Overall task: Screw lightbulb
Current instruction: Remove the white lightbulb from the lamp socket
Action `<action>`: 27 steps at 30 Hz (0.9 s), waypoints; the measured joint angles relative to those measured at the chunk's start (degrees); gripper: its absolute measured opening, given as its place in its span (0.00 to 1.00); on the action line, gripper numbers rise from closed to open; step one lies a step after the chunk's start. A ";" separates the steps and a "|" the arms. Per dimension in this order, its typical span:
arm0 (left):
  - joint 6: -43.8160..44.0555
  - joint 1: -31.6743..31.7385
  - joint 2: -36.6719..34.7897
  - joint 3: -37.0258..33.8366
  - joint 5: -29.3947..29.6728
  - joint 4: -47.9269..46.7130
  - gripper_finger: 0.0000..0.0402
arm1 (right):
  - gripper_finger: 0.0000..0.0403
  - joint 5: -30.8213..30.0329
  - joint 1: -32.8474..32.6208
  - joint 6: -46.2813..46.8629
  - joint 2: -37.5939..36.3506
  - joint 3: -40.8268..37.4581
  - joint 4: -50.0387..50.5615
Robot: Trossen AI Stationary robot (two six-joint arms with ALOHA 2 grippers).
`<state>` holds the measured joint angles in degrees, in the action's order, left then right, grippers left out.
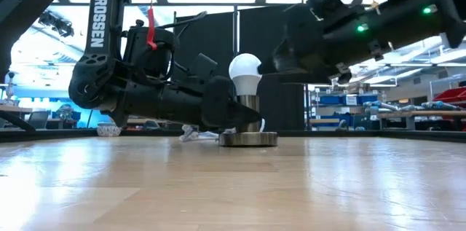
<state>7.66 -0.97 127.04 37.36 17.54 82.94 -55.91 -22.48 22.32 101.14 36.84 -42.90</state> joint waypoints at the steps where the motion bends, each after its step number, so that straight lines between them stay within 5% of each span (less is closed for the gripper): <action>1: 0.28 -0.04 0.02 0.02 0.70 0.00 0.48 | 0.81 -1.12 0.00 -0.01 0.92 1.20 0.78; 9: 0.14 -1.51 0.04 0.02 5.58 -0.17 0.48 | 0.81 -8.48 0.33 2.80 9.41 7.66 1.05; 27: -2.73 -3.32 0.13 0.95 10.30 -0.50 0.48 | 0.81 -6.37 6.11 2.72 13.19 10.16 -4.36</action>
<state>4.93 -4.29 127.17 38.31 27.84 82.43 -62.28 -16.37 25.04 114.32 47.00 -47.25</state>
